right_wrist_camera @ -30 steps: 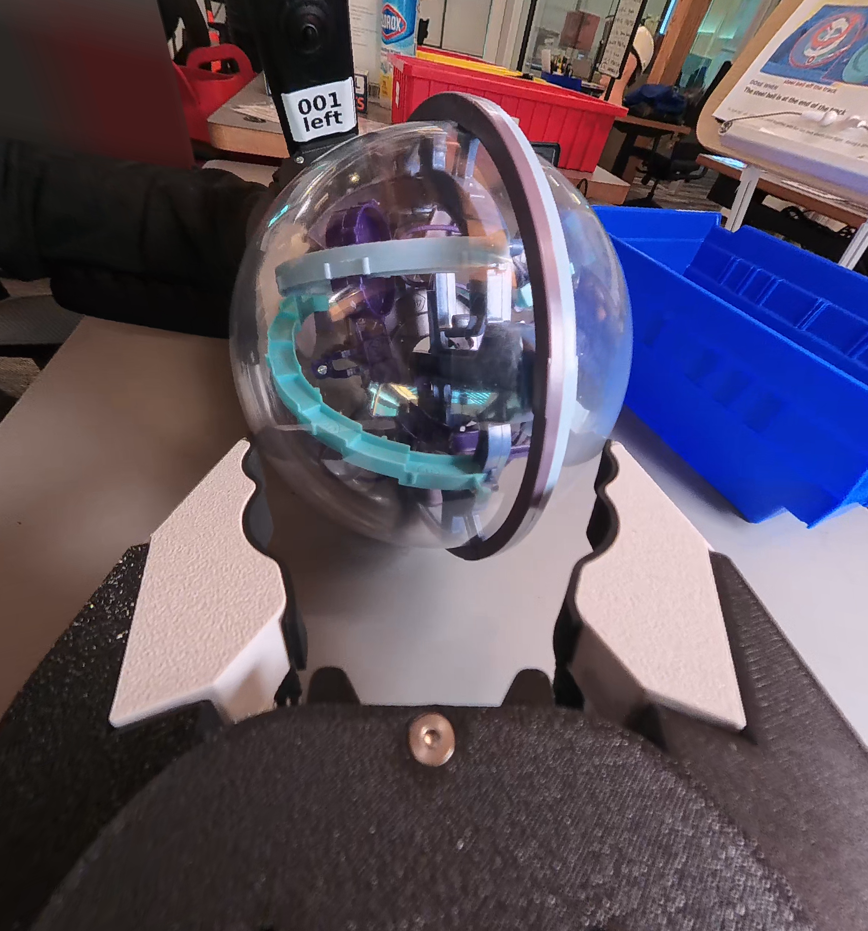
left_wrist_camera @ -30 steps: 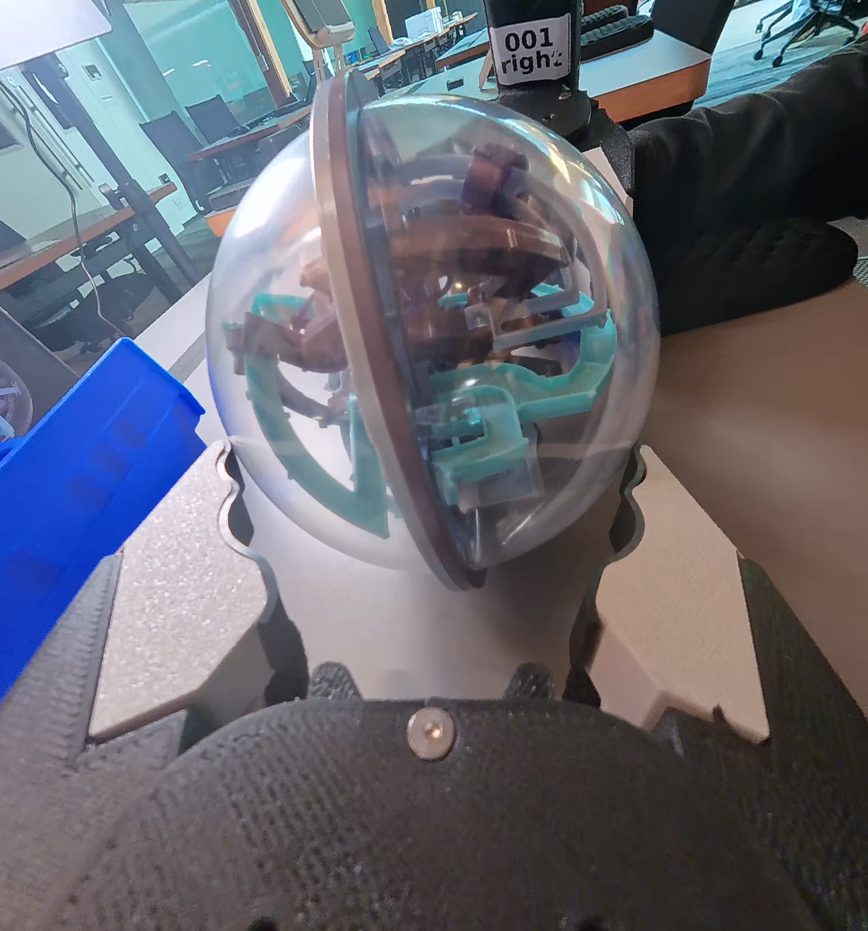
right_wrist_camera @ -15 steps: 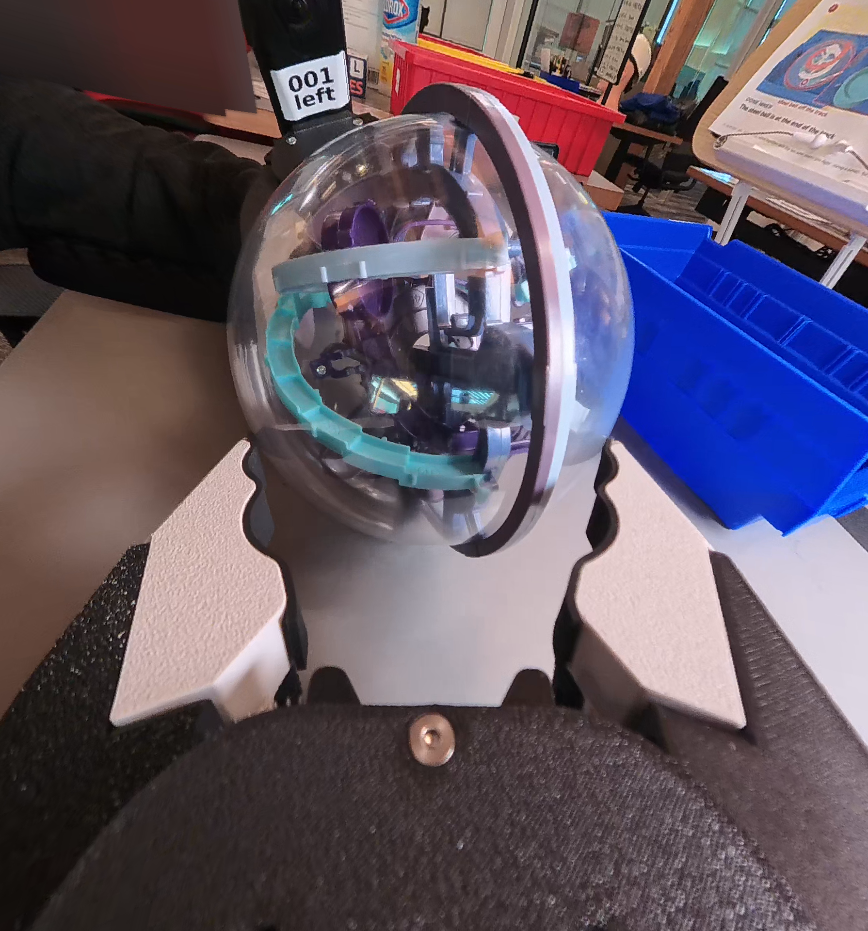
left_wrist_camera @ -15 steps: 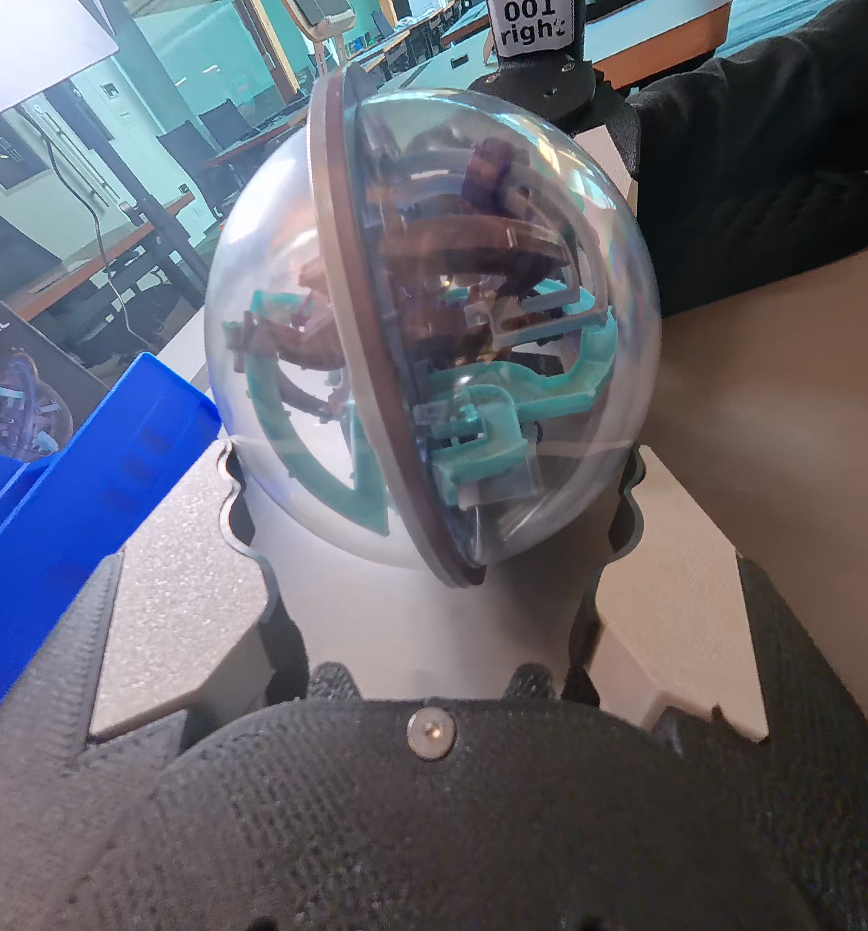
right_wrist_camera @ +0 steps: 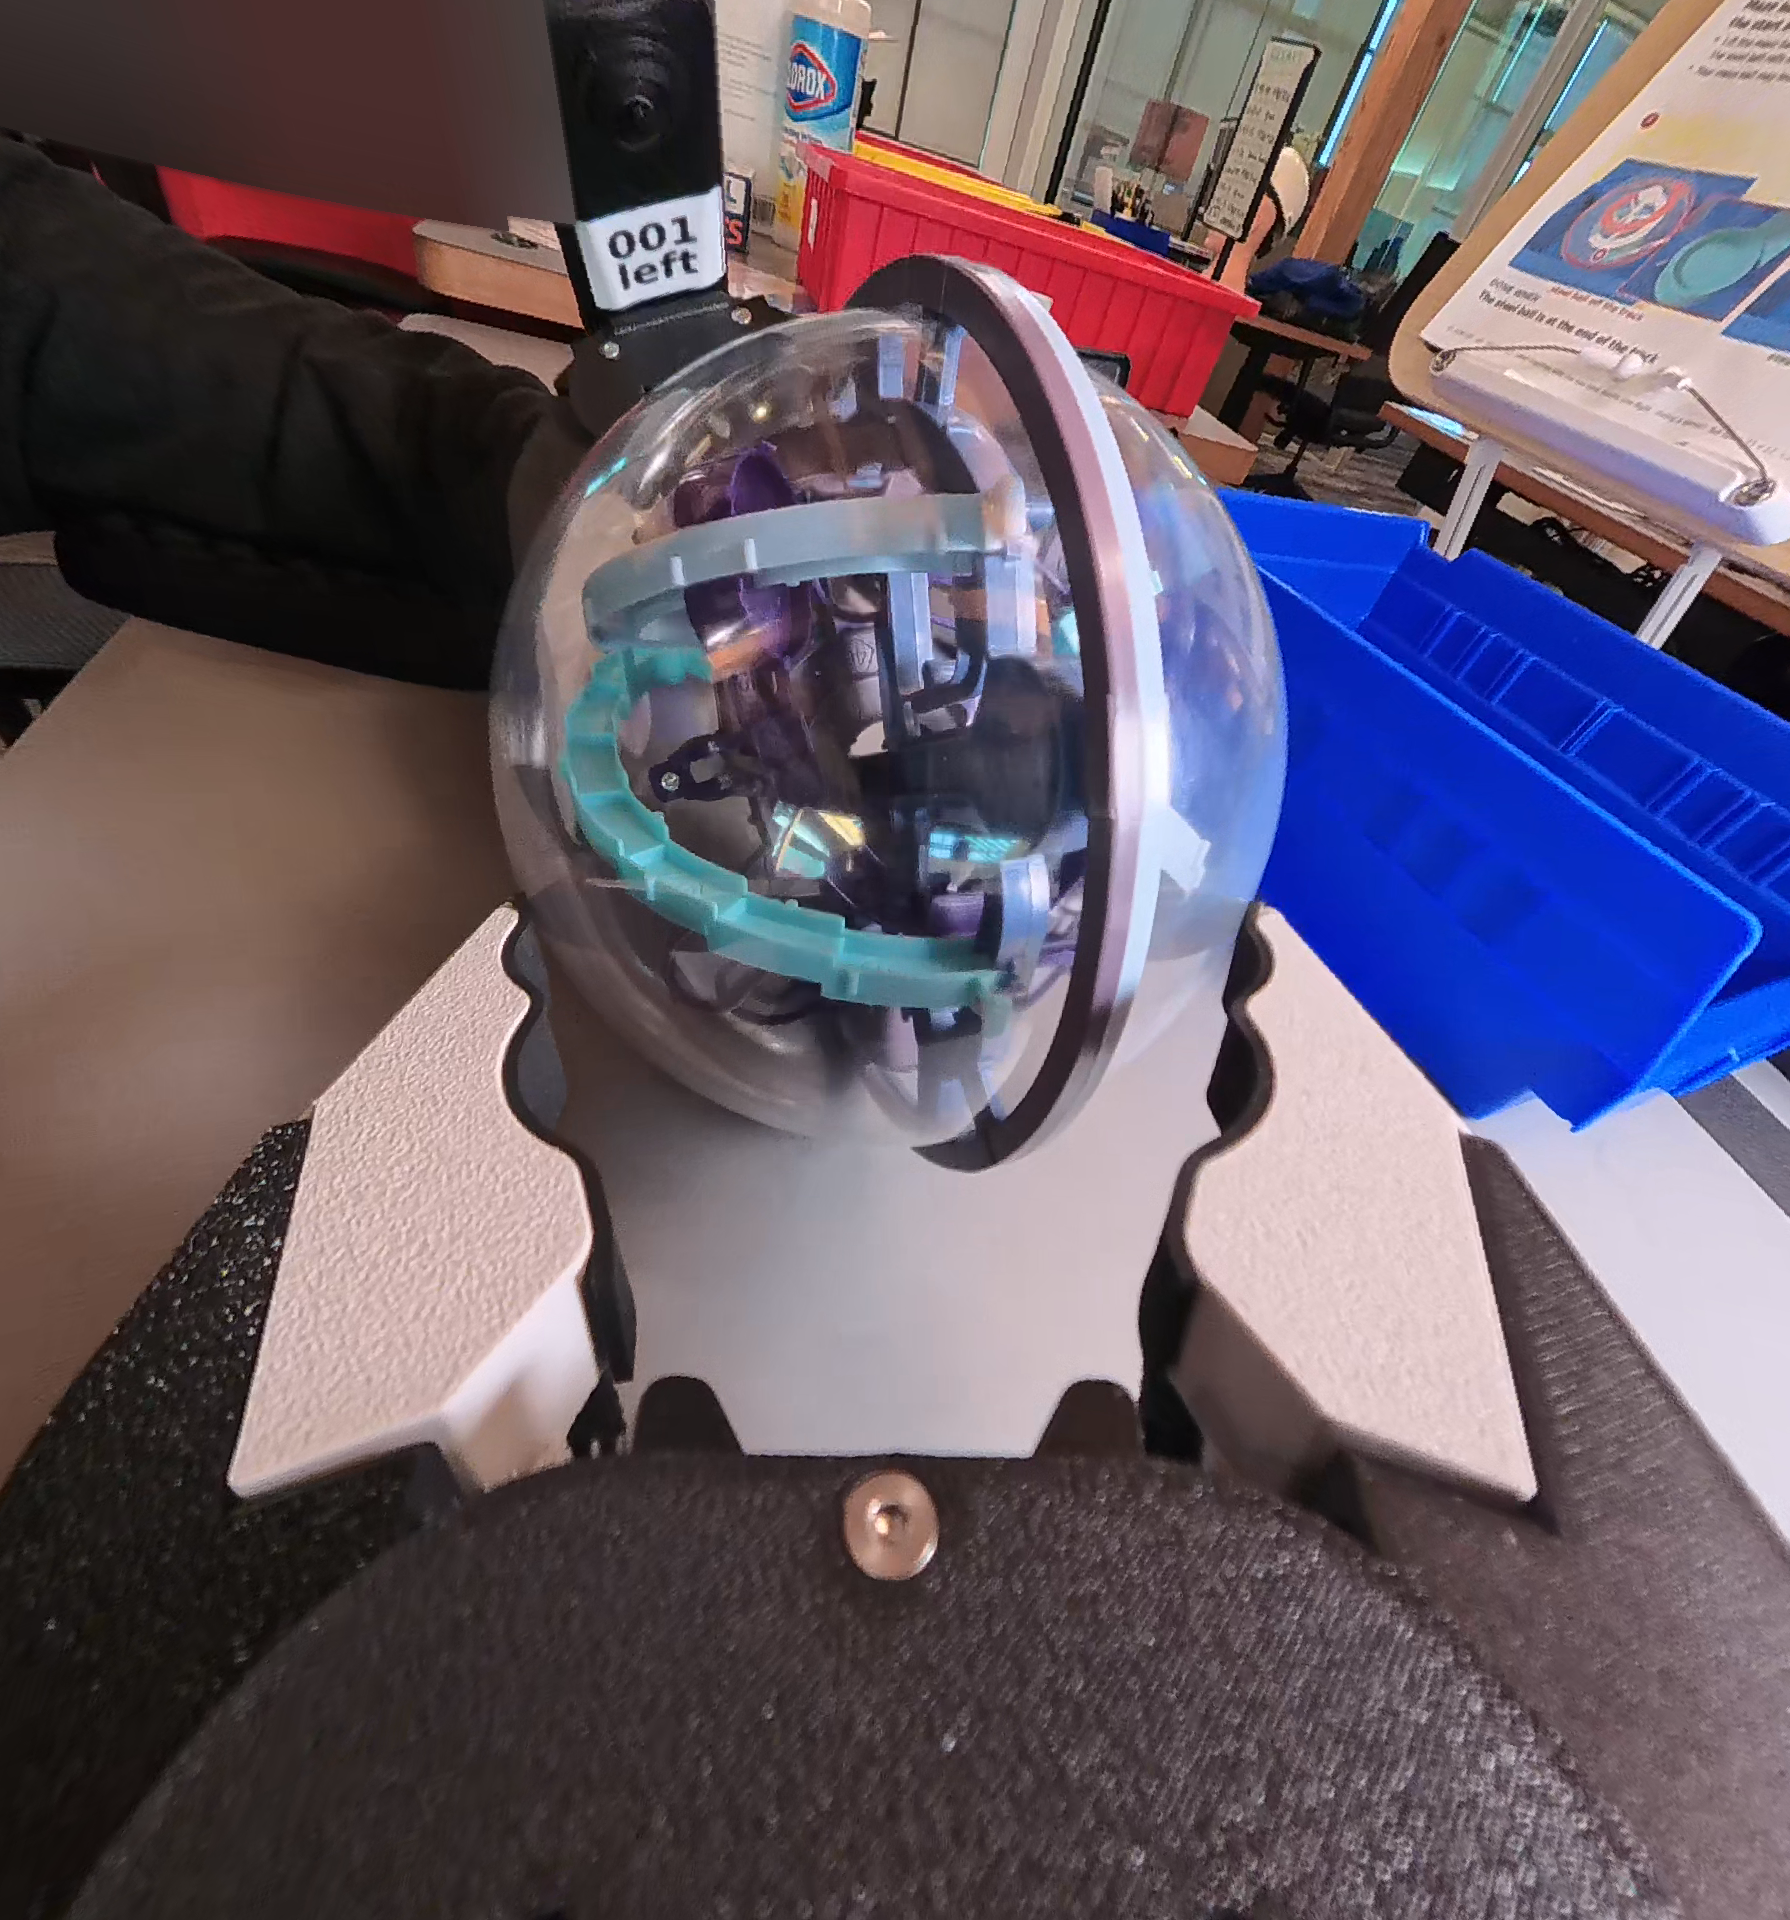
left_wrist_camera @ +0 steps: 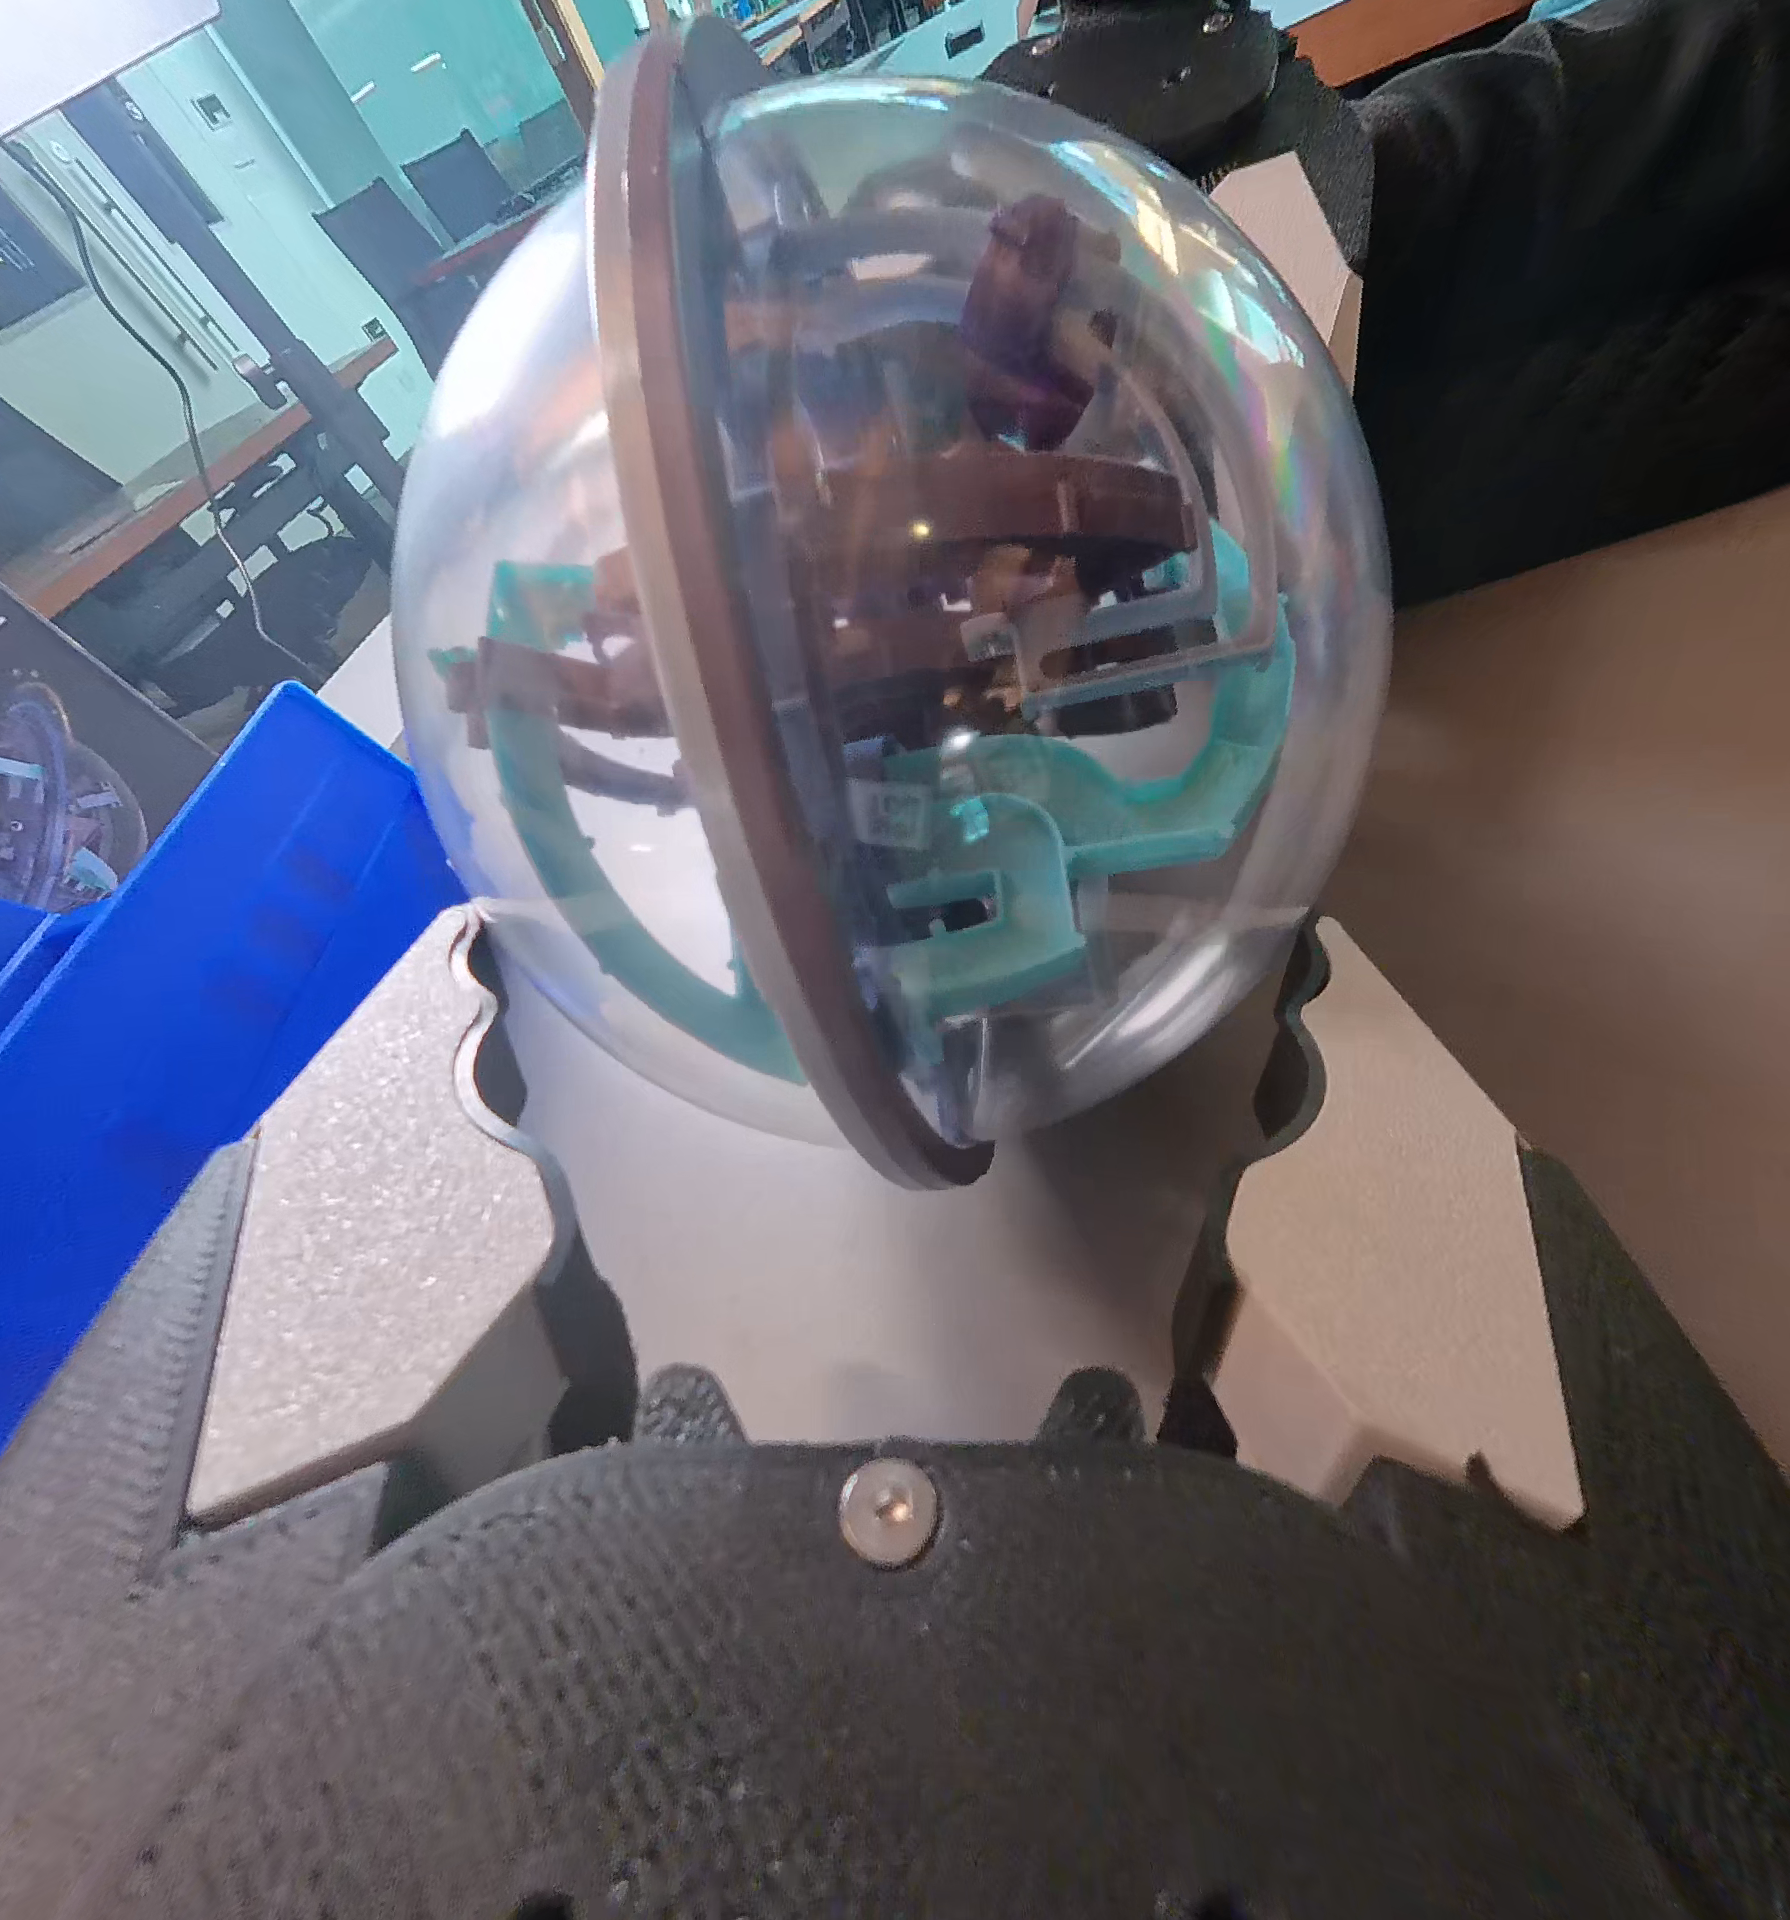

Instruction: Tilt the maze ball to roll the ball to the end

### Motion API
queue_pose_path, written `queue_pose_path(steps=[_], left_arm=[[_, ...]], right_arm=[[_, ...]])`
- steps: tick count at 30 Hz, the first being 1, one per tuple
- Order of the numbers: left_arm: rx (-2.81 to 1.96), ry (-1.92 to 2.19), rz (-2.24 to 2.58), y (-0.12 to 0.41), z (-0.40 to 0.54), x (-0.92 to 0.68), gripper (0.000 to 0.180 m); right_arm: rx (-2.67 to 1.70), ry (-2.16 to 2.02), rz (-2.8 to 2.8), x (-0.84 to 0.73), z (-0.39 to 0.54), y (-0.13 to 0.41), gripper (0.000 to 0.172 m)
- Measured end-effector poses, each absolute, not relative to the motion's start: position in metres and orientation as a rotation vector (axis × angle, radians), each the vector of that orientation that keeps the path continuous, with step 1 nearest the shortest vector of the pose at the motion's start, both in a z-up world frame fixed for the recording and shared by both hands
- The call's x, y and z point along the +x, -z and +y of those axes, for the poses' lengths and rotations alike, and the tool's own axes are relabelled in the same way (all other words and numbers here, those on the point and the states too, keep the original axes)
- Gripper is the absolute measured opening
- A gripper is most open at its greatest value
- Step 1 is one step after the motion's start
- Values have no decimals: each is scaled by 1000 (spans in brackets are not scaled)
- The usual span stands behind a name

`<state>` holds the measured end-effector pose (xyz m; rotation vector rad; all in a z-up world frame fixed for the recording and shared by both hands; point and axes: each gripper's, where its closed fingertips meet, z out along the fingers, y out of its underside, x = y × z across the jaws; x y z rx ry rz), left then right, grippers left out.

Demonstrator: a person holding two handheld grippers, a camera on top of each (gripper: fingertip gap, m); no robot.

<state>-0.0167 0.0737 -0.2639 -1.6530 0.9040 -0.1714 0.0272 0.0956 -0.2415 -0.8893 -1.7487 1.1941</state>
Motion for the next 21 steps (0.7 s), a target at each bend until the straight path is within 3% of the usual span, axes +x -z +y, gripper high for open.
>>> queue_pose_path(steps=[21], left_arm=[[-1666,126,913,265,75,-18,141]], right_arm=[[-874,-1192,-1735,28,97,240,125]])
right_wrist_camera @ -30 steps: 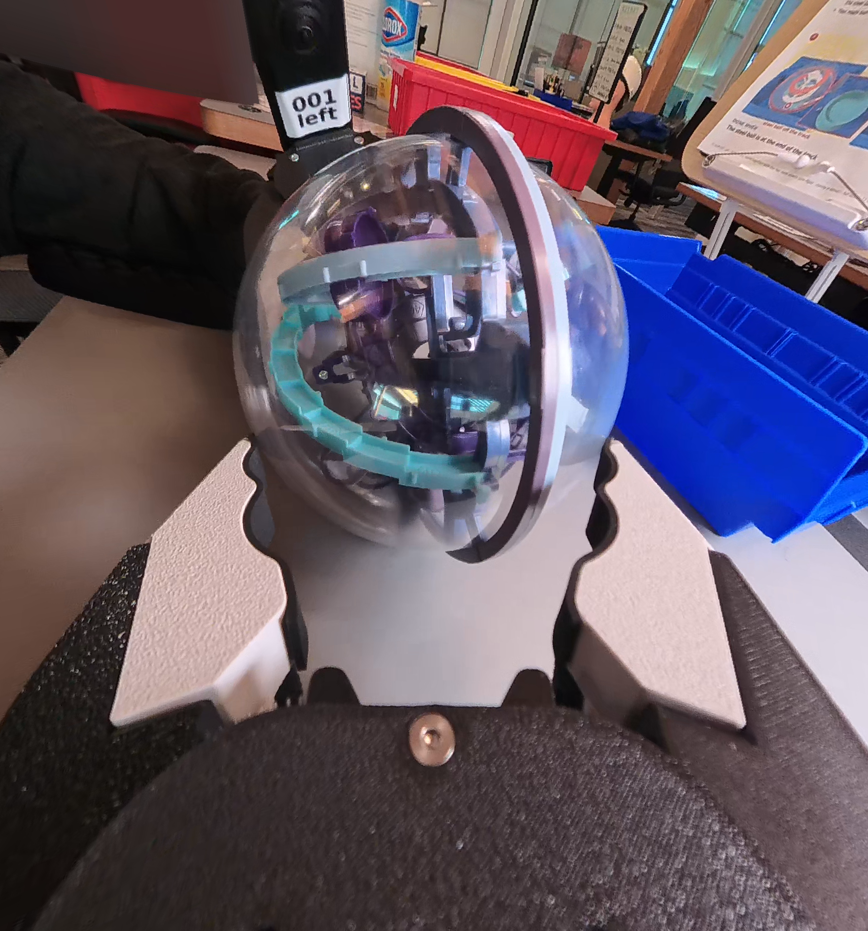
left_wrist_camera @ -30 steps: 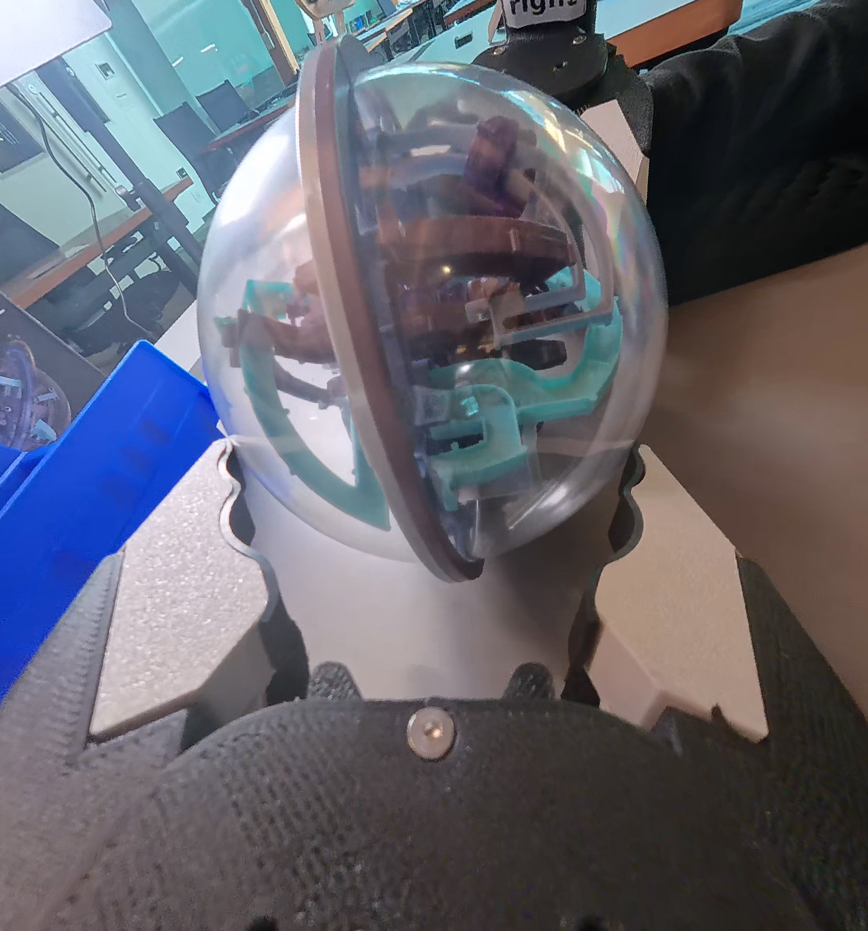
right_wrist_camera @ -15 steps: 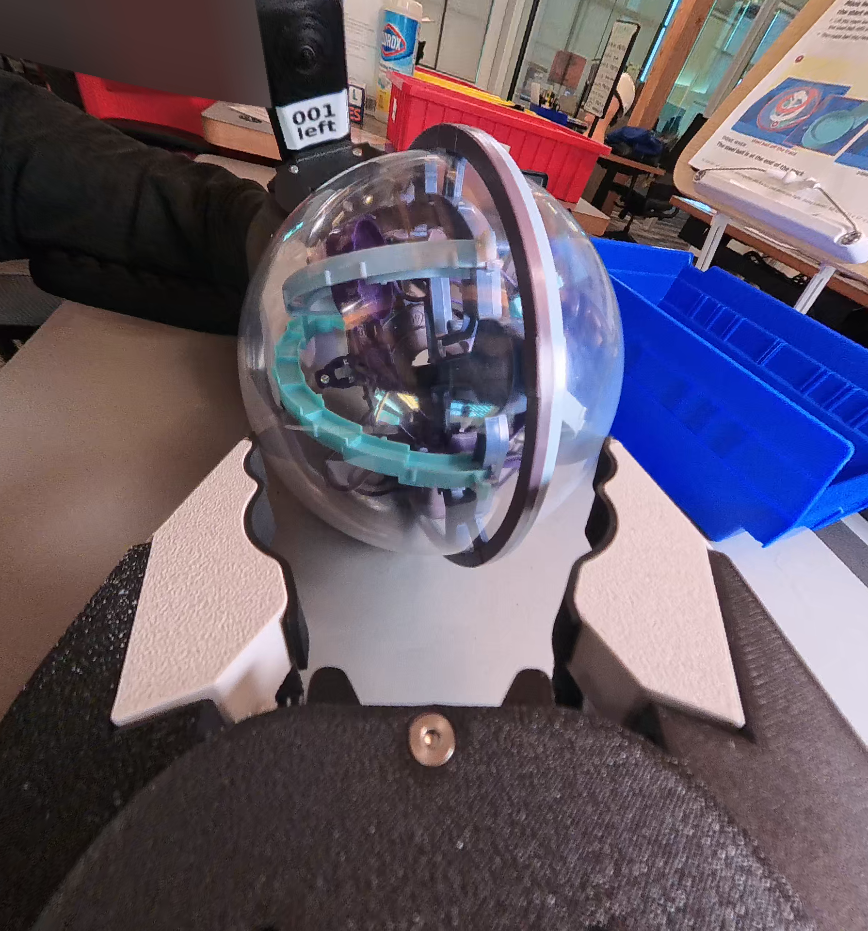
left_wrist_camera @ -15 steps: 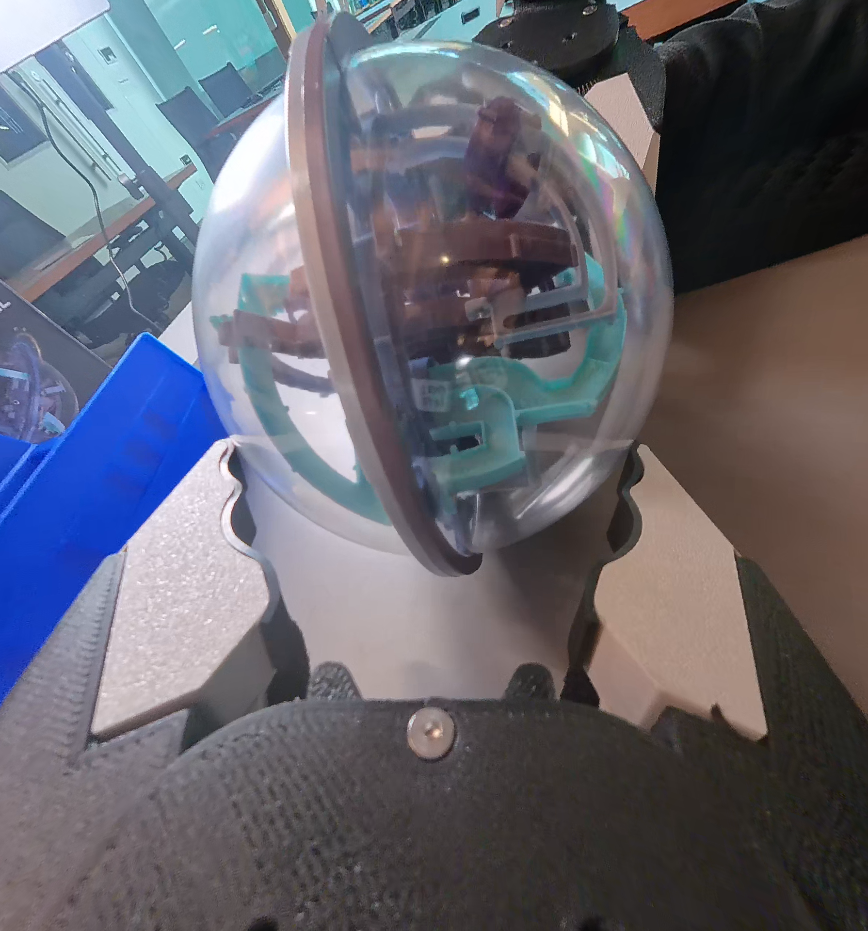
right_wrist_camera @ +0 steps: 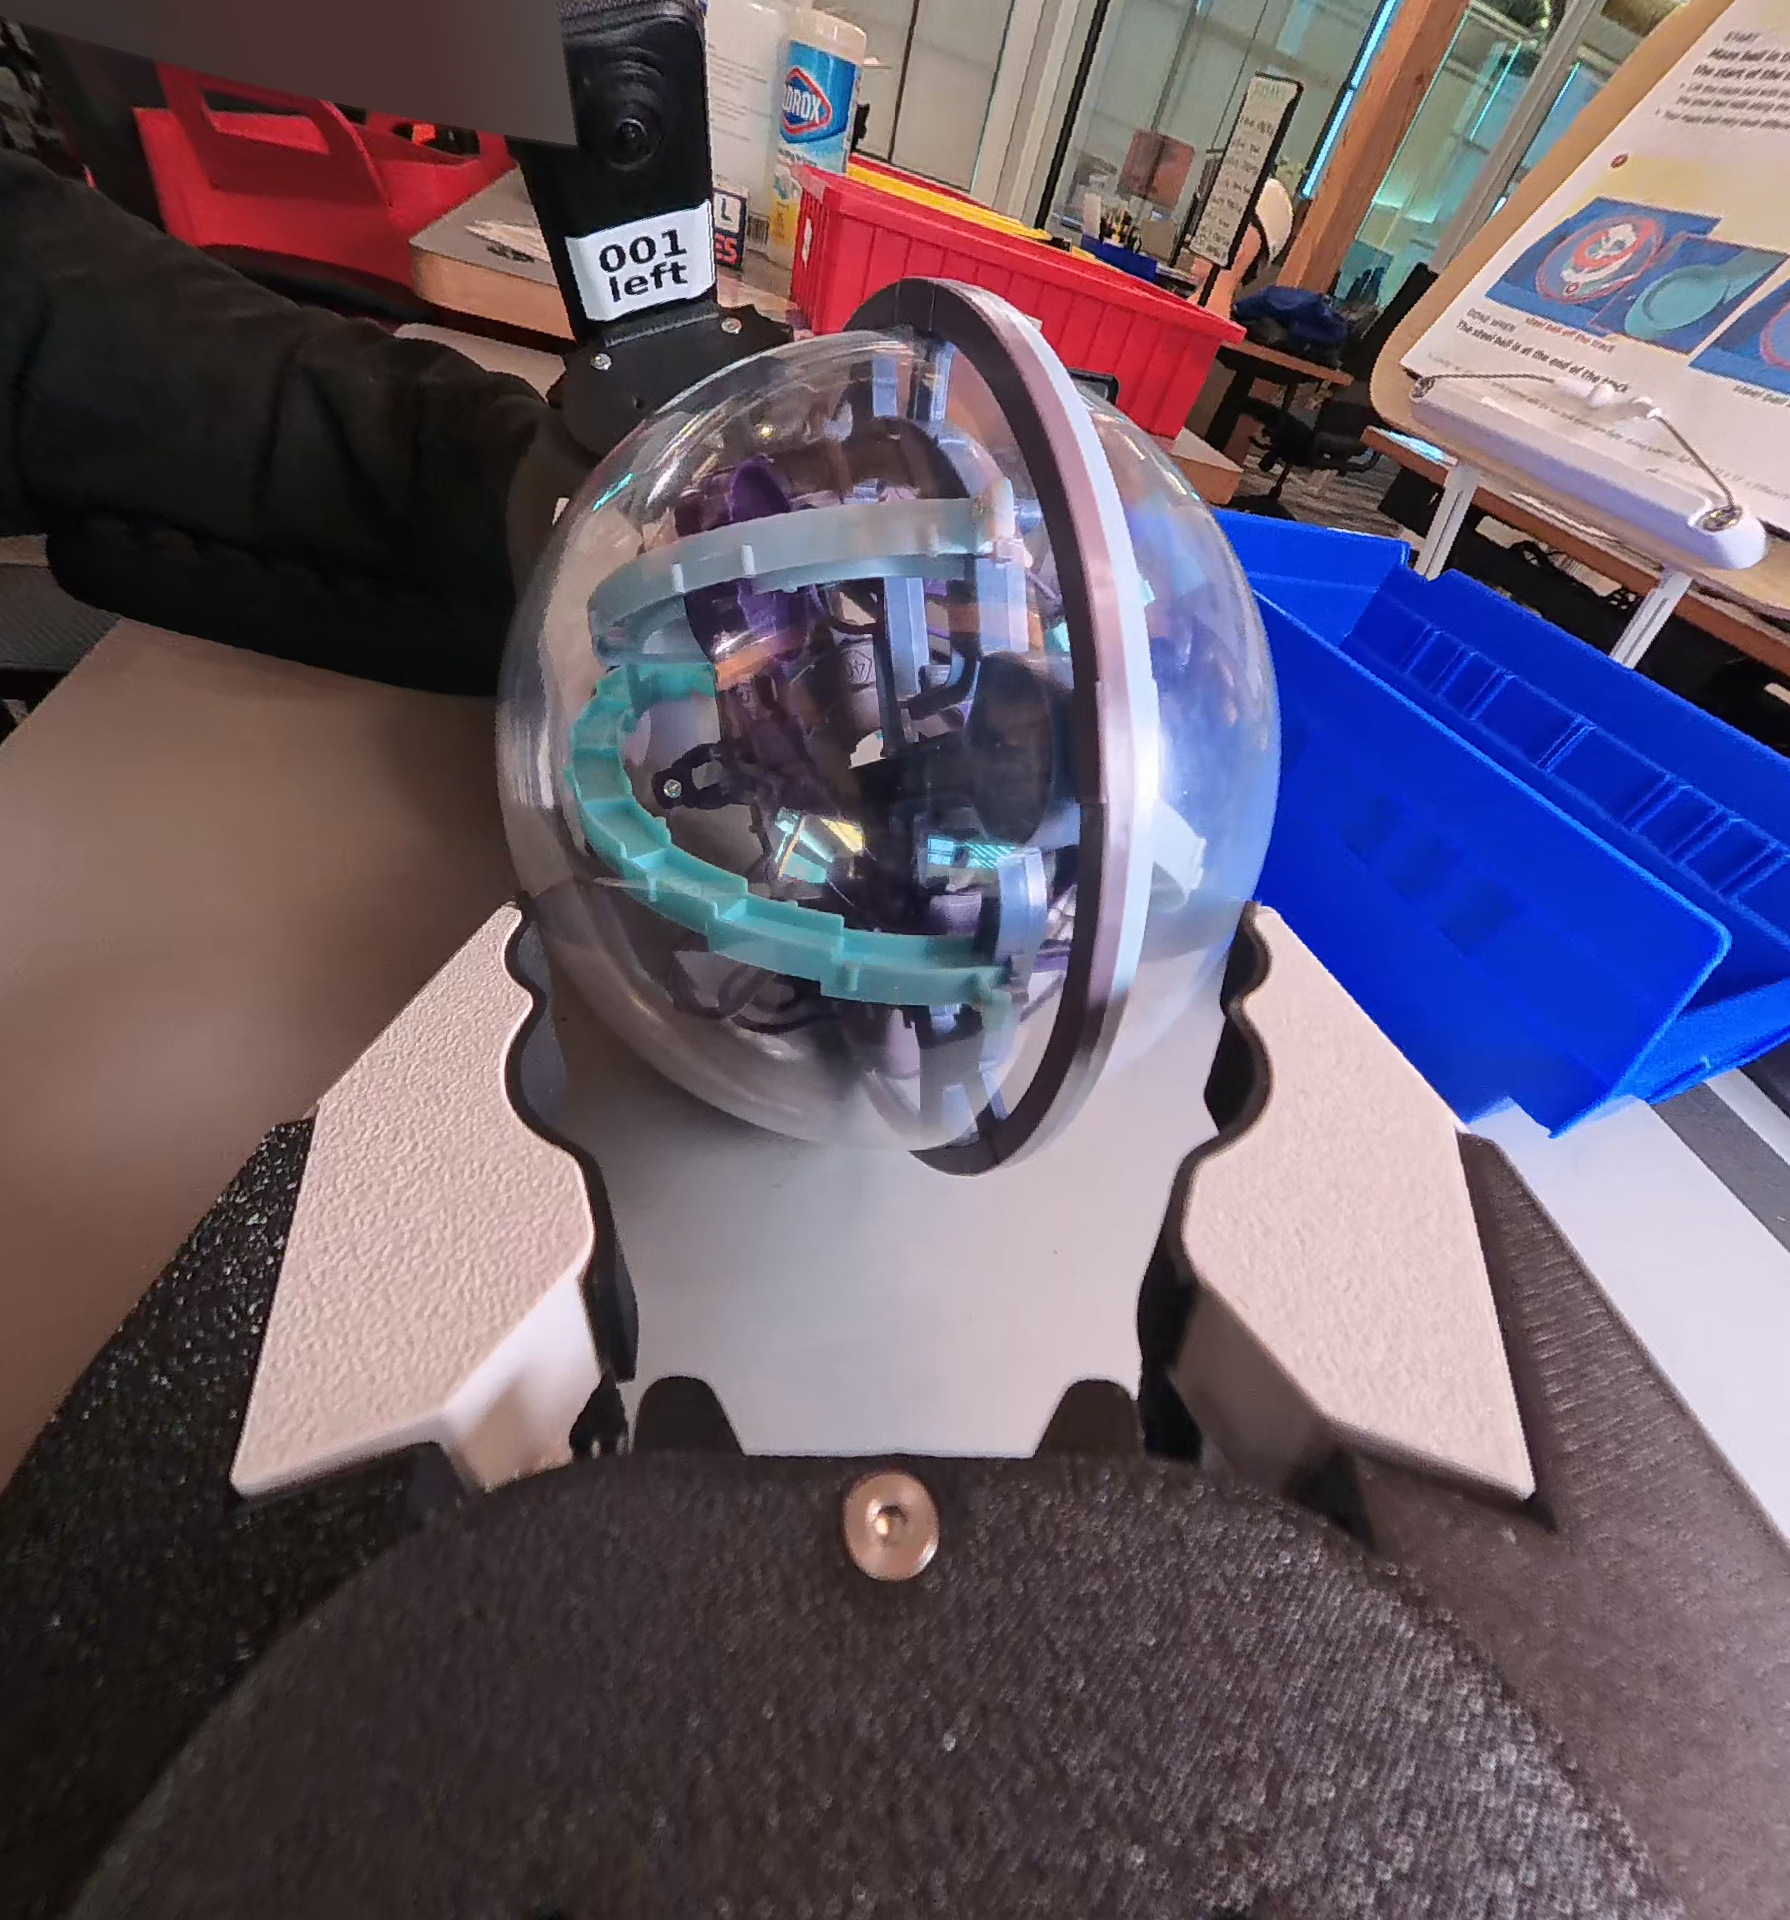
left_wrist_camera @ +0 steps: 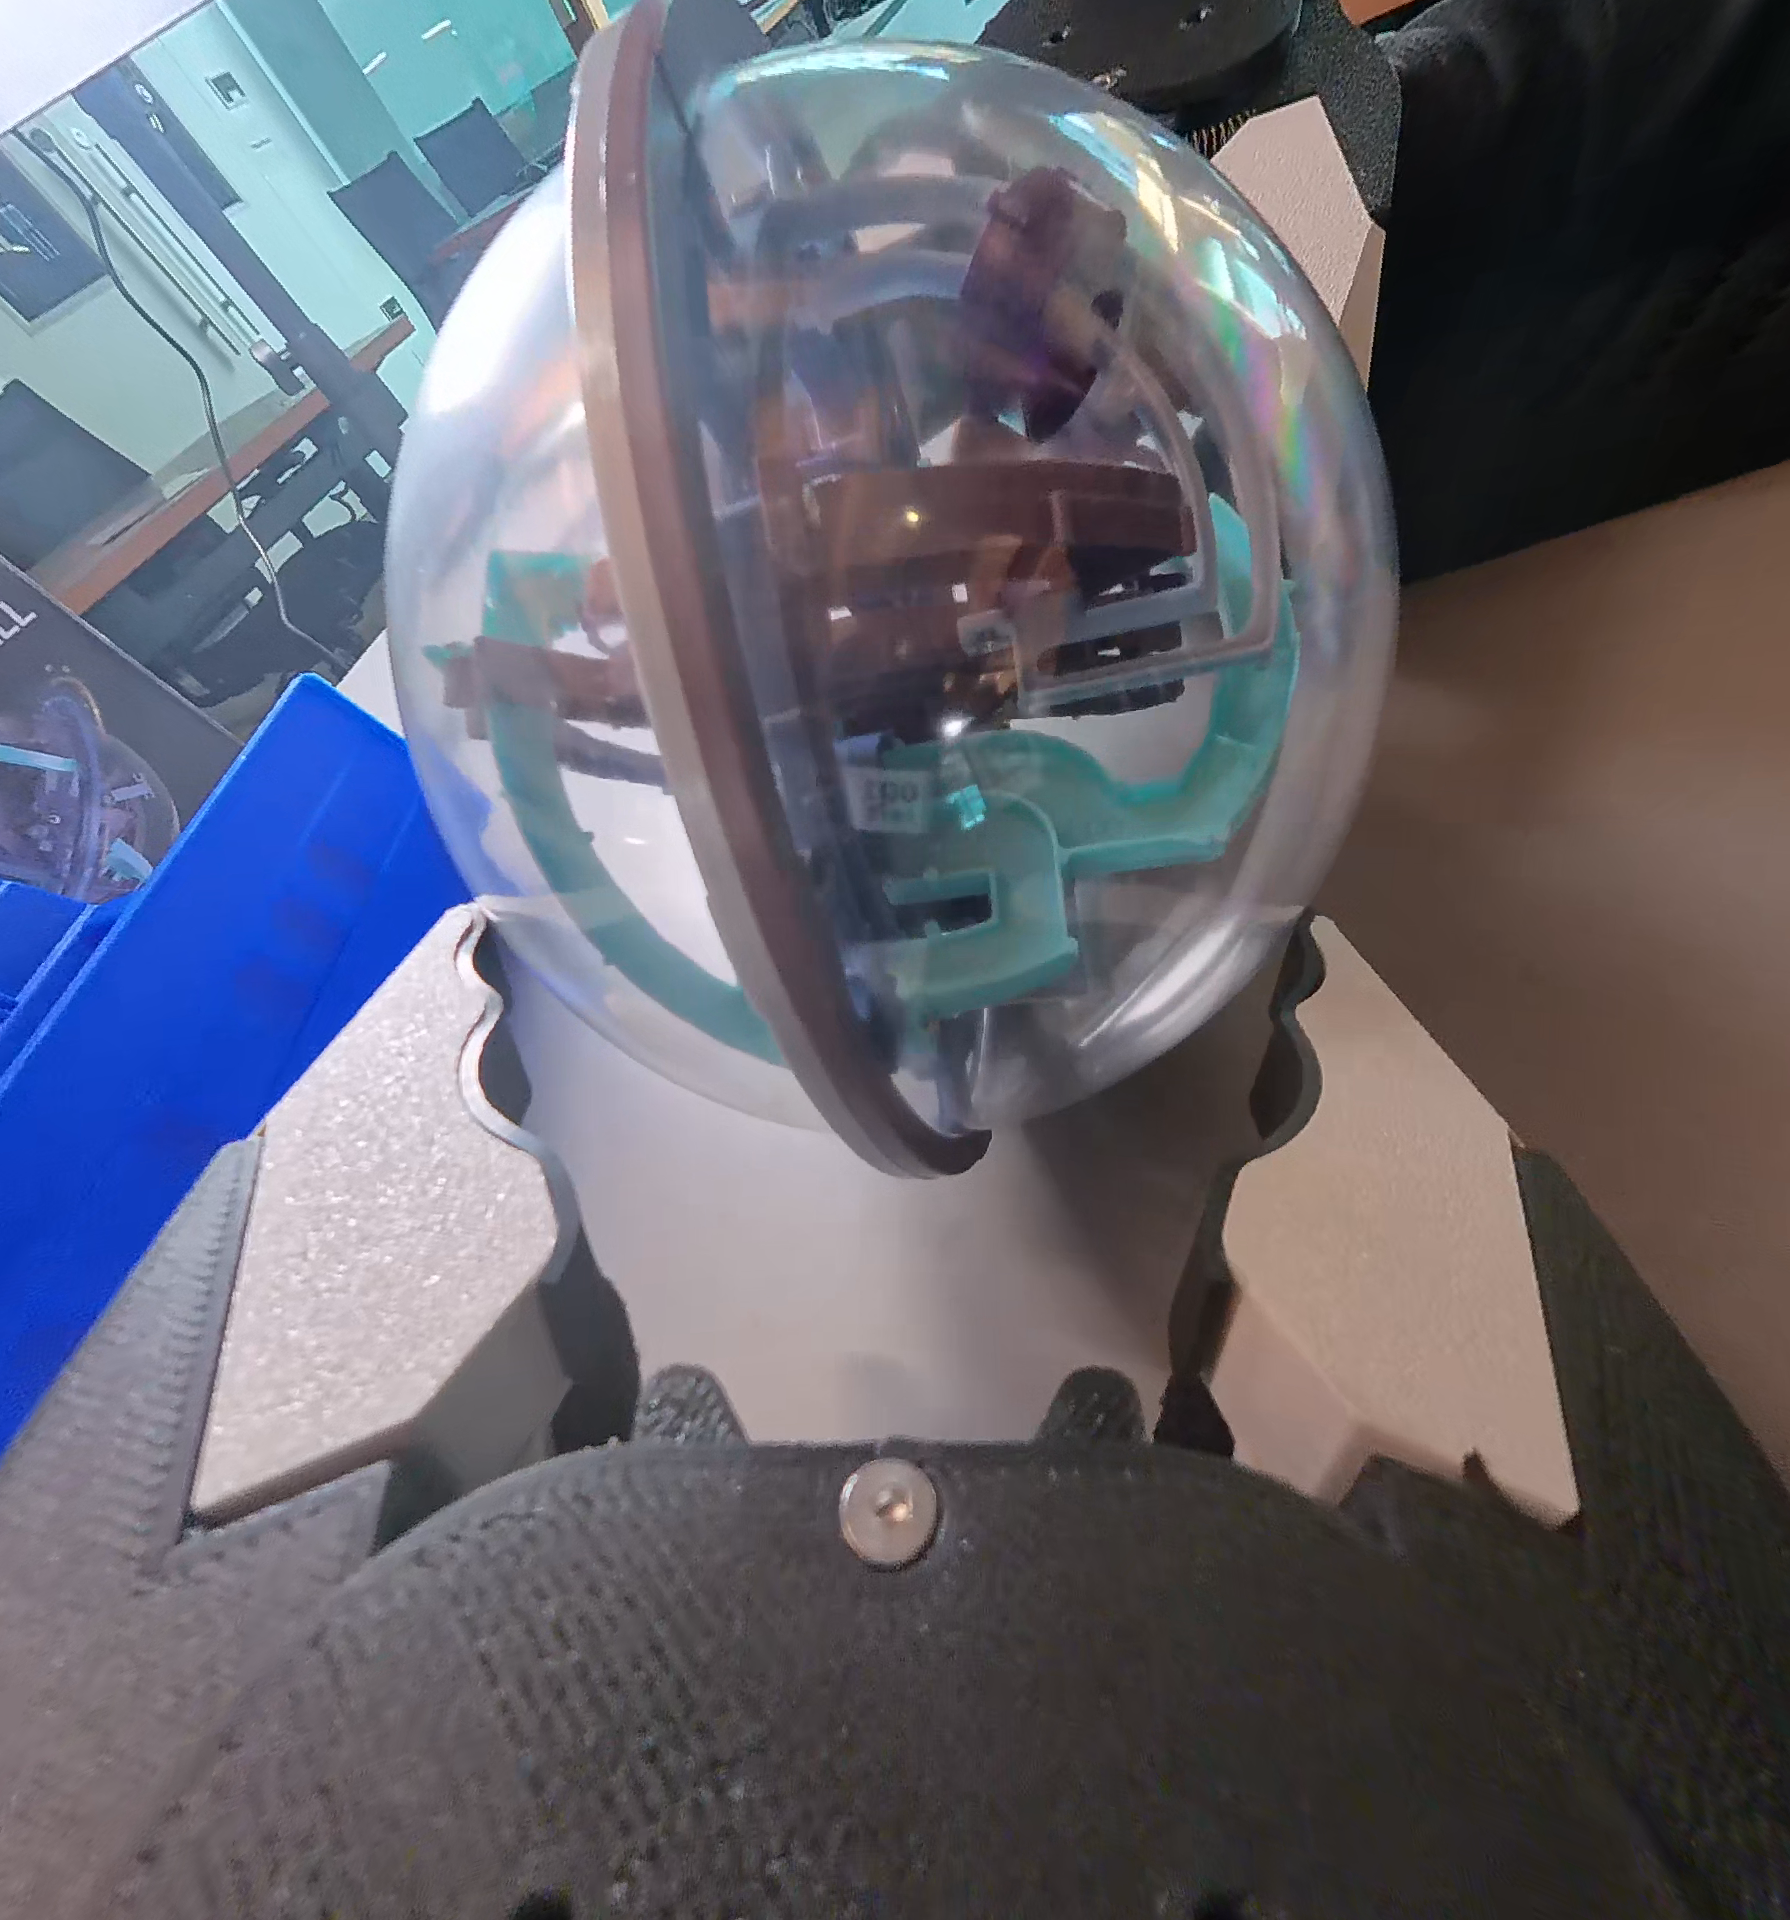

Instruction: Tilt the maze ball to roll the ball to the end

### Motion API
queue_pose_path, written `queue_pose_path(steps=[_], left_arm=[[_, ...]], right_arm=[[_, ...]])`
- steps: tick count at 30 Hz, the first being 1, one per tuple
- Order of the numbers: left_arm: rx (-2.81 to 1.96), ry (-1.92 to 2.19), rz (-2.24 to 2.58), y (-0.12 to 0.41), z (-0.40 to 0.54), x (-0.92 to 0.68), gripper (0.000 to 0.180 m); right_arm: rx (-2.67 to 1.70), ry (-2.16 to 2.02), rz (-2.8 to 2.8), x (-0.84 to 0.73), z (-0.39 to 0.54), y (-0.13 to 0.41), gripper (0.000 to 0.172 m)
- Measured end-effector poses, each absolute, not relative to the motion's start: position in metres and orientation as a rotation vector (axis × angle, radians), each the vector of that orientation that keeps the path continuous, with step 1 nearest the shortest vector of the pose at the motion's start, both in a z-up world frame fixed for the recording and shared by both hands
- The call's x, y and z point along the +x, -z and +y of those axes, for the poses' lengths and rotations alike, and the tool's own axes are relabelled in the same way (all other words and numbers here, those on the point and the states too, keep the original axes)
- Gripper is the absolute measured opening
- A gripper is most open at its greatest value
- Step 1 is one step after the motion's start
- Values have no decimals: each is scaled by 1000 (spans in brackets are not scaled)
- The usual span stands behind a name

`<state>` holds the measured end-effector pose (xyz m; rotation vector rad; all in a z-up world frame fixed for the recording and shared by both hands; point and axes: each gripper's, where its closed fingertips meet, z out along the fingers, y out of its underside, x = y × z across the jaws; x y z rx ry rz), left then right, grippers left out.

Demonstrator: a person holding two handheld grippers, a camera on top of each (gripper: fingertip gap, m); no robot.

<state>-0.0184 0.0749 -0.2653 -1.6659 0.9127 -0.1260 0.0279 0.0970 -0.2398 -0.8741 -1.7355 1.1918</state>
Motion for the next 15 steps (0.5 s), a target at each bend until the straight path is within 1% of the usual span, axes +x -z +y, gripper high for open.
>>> queue_pose_path(steps=[5,15], left_arm=[[-1713,125,907,272,76,-21,141],[-1673,103,916,266,75,-20,139]], right_arm=[[-855,-1193,-1712,28,96,234,125],[-879,-1194,-1733,29,98,239,125]])
